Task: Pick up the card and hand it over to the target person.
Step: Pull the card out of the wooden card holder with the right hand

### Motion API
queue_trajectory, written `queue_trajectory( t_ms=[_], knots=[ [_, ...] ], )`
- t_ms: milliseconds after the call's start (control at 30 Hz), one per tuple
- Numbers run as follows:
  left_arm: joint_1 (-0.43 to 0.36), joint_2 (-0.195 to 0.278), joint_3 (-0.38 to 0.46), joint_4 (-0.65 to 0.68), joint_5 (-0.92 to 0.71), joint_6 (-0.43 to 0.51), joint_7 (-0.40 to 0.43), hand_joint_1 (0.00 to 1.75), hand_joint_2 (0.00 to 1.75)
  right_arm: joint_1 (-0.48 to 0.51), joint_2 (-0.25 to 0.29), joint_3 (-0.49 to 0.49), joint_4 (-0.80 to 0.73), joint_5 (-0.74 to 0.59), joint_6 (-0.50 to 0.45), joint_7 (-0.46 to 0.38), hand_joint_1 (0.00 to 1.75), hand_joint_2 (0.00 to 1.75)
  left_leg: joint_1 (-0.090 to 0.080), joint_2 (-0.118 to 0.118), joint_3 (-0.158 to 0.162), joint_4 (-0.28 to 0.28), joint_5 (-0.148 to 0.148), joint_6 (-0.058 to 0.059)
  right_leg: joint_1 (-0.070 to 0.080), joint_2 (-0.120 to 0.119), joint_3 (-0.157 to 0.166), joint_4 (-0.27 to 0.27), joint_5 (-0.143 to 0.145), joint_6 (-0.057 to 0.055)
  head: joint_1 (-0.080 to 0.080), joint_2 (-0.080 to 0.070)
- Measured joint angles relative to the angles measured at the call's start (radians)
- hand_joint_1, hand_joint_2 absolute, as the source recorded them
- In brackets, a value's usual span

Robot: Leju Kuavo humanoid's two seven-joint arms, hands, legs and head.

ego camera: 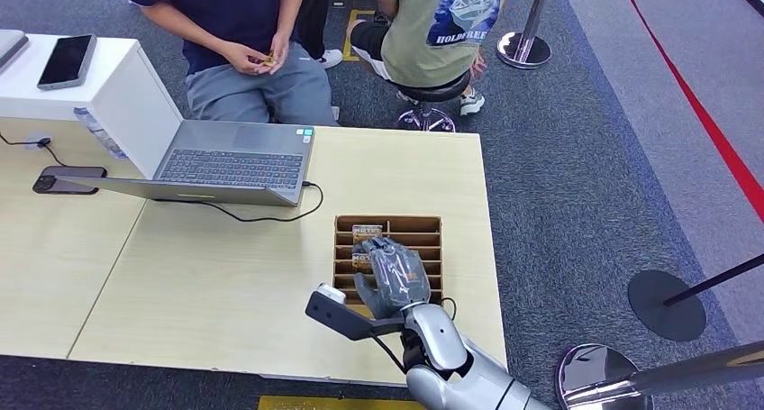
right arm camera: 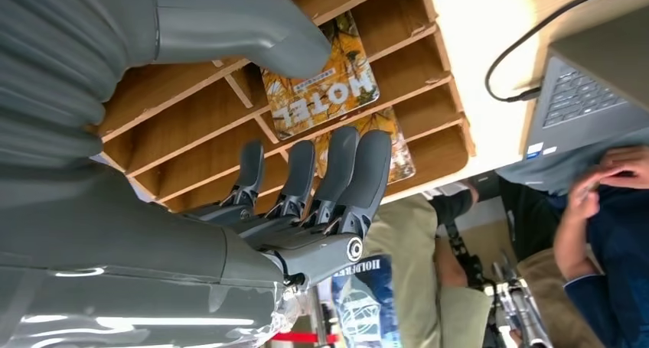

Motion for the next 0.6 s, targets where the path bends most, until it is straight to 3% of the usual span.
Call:
queue_trajectory(
  t_ms=[300,600],
  knots=[
    [0.000,-0.001,0.000,-0.001,0.001,0.000,-0.002,0.00,0.00,-0.002,-0.018,-0.012,-0.044,0.020,0.010,0.018,0.82,1.75,0.000,0.000,0.001,0.000,0.000,0.000,0.000,0.000,0.001,-0.001,0.000,-0.001,0.000,0.000],
    [-0.008,-0.002,-0.007,-0.001,-0.003,0.000,0.003,0.00,0.00,0.004,0.017,-0.008,0.088,-0.006,0.020,0.002,0.84,1.75,0.000,0.000,-0.001,0.000,0.000,-0.001,0.000,0.000,0.000,0.000,0.000,0.000,0.000,0.000]
  ],
)
